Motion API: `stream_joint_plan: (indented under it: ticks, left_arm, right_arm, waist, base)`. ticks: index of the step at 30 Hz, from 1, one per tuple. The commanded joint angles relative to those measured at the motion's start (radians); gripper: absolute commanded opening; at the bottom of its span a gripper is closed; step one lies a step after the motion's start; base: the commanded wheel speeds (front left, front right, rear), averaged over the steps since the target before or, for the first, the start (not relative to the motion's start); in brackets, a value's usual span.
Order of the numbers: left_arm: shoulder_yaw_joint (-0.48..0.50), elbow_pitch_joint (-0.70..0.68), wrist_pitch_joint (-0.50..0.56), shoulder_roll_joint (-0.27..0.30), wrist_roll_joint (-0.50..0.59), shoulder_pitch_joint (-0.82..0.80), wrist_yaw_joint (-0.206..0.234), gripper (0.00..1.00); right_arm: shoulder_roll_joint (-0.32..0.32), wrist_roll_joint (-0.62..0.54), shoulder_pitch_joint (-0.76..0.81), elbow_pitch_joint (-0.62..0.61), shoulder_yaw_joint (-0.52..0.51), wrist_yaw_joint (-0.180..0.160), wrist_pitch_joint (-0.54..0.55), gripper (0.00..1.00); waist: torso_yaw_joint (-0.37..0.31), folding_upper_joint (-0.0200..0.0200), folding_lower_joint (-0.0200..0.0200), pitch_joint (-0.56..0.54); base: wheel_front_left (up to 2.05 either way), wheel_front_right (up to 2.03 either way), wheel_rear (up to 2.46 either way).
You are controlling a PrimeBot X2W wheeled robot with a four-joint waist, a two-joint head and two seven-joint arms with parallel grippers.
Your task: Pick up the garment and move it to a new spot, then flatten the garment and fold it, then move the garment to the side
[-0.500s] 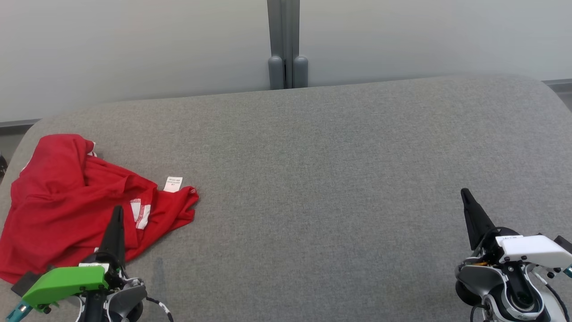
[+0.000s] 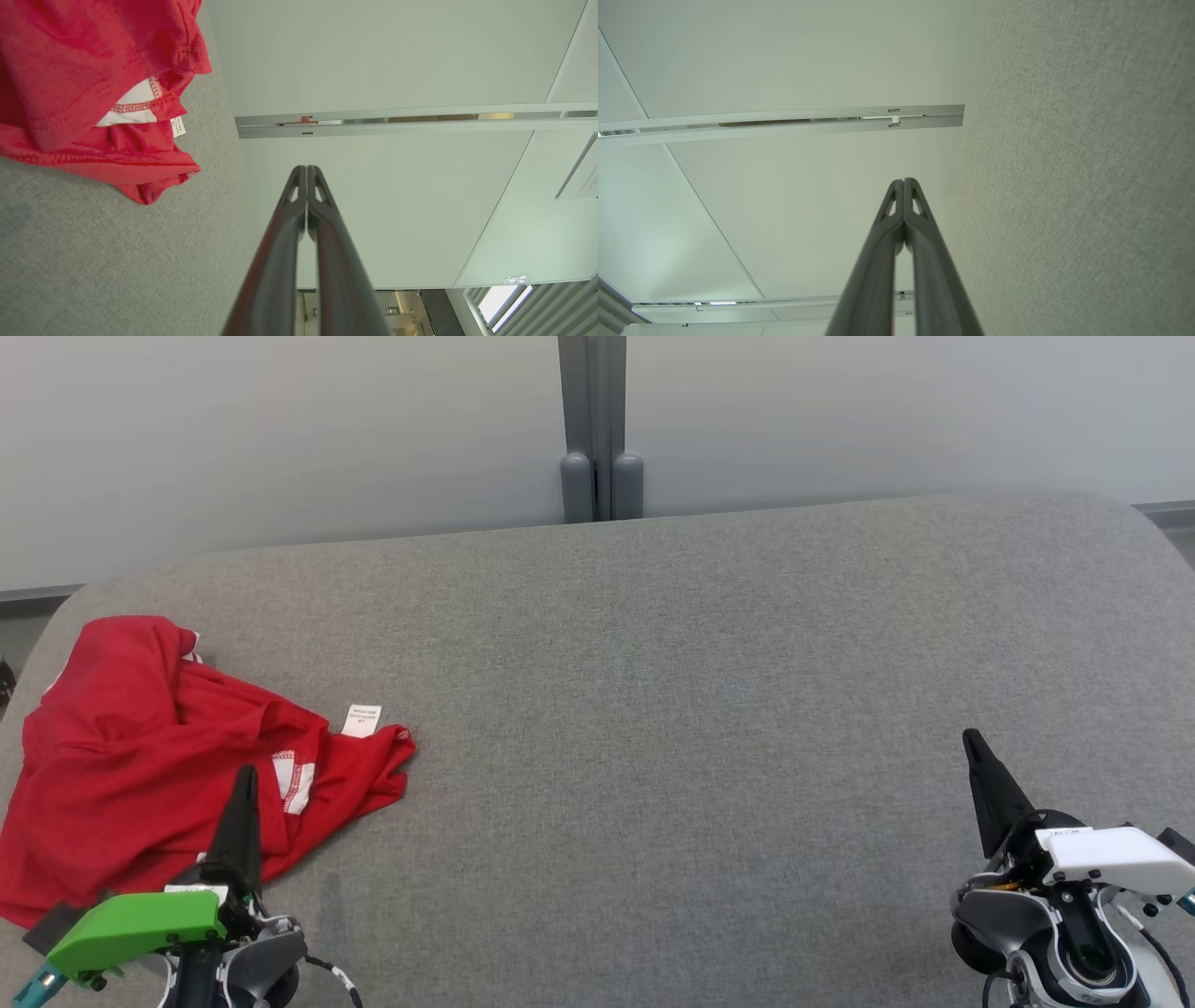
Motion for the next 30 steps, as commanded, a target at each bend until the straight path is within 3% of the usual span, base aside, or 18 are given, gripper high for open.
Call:
stream_joint_plan:
  ticks: [1, 7, 8, 22, 30]
  left_arm:
    - [0.001, 0.0, 0.001, 0.001, 0.009, -0.015, -0.001, 0.0]
    - [0.001, 0.0, 0.001, 0.001, 0.009, -0.015, -0.001, 0.0]
    - [0.0, 0.0, 0.0, 0.0, 0.0, 0.0, 0.0, 1.0]
    - [-0.014, 0.017, -0.05, -0.008, 0.022, 0.042, 0.0, 1.0]
    - [-0.009, 0.006, -0.088, -0.007, 0.066, 0.047, 0.0, 1.0]
  right_arm:
    - [-0.001, -0.005, -0.007, 0.001, 0.0, 0.001, 0.001, 0.0]
    - [-0.001, -0.005, -0.007, 0.001, 0.0, 0.001, 0.001, 0.0]
    - [0.0, 0.0, 0.0, 0.0, 0.0, 0.0, 0.0, 1.0]
    - [0.008, -0.062, 0.034, 0.02, 0.009, 0.0, -0.051, 1.0]
    - [0.007, -0.185, 0.027, 0.002, 0.004, 0.0, -0.088, 1.0]
  waist:
    - [0.0, 0.0, 0.0, 0.0]
    - [0.0, 0.0, 0.0, 0.0]
    - [0.0, 0.0, 0.0, 0.0]
    - [-0.002, 0.0, 0.0, -0.003]
    - [-0.005, 0.0, 0.0, -0.004]
  base:
    - [0.0, 0.0, 0.0]
    - [0.0, 0.0, 0.0]
    - [0.0, 0.0, 0.0]
    - [0.0, 0.0, 0.0]
    - [0.0, 0.0, 0.0]
